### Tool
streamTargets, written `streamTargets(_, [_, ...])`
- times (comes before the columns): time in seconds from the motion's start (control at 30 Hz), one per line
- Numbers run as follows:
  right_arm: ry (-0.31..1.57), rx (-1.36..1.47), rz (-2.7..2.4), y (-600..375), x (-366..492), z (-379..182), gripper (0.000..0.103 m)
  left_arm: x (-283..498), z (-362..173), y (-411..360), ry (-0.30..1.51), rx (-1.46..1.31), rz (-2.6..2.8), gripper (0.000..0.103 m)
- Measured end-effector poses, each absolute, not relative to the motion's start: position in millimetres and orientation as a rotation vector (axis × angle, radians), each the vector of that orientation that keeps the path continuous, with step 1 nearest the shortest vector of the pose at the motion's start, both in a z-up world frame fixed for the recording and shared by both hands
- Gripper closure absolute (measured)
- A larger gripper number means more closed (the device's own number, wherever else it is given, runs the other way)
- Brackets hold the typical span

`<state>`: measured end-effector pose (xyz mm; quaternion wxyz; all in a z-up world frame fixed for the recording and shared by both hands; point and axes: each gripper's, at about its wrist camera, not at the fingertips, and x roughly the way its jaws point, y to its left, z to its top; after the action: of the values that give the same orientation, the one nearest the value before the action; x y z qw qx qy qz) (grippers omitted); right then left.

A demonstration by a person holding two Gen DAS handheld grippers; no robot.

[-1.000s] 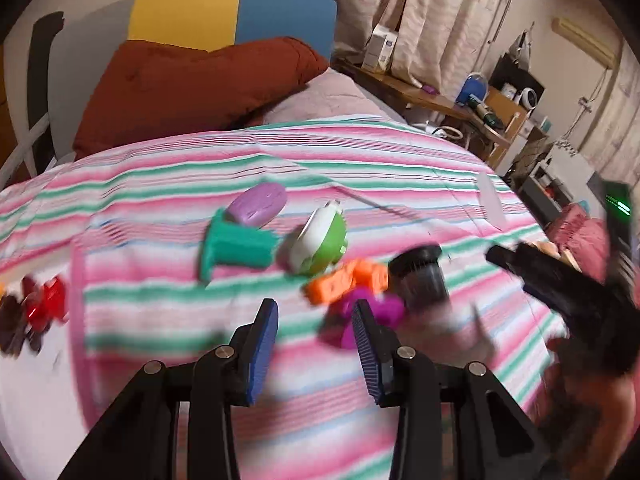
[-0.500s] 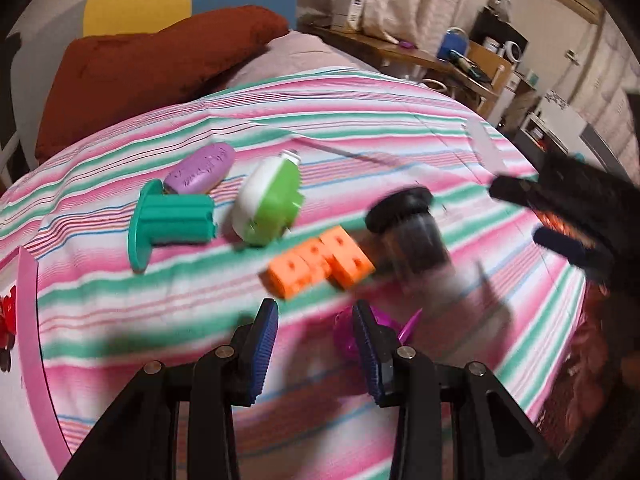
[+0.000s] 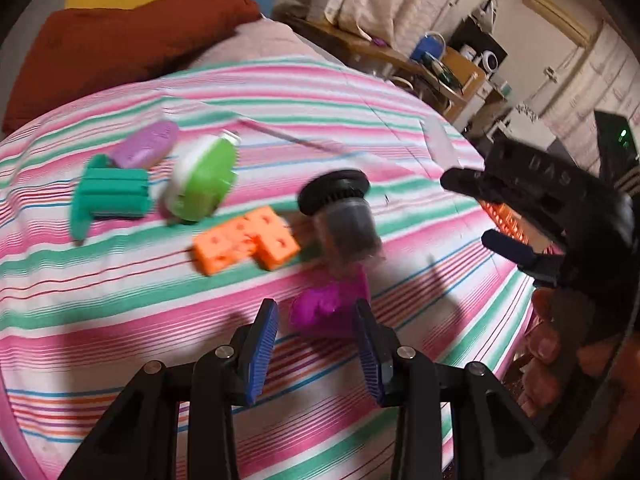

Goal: Organize rigid objects
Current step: 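Reach the left gripper to the purple cup piece and grasp it, then grasp the clear black-lidded jar with the right gripper while the left holds the purple cup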

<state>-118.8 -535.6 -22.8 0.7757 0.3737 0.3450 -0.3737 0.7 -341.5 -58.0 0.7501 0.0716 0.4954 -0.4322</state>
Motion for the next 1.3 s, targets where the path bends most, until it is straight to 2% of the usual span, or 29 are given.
streamTargets(0.5, [0.733,0.881,-0.826,-545.8,-127.2,-28.9,0.025,-16.5,-57.5,-361.9,1.045,0.187,-1.040,0.063])
streamTargets(0.7, [0.719,0.919,-0.842,-549.3,-132.7,-30.3,0.025,-18.9,-79.2,-364.6,1.143,0.159,-1.026,0.058])
streamTargets(0.9, [0.721,0.915,-0.823,-546.6,-129.2,-29.1,0.025,-12.0,-81.2,-365.6,1.152,0.060,-1.072,0.055])
streamTargets(1.0, [0.731,0.920,-0.820,-547.7,-128.3,-31.6,0.025,-13.6,-81.6,-365.6,1.127,0.050,-1.093,0.056])
streamTargets(1.03, [0.734,0.921,-0.818,-547.7,-128.0,-32.3,0.025,-13.6,-83.4,-364.9,1.132,0.043,-1.097,0.060])
streamTargets(1.07, [0.735,0.921,-0.817,-547.6,-127.6,-32.7,0.025,-13.5,-84.8,-364.5,1.138,0.044,-1.094,0.068])
streamTargets(1.1, [0.737,0.918,-0.816,-547.4,-127.0,-32.5,0.025,-13.0,-84.4,-363.9,1.138,0.053,-1.088,0.070])
streamTargets(1.3, [0.761,0.878,-0.769,-541.2,-116.2,-31.8,0.025,-5.9,-77.5,-336.9,1.176,0.027,-1.052,0.070])
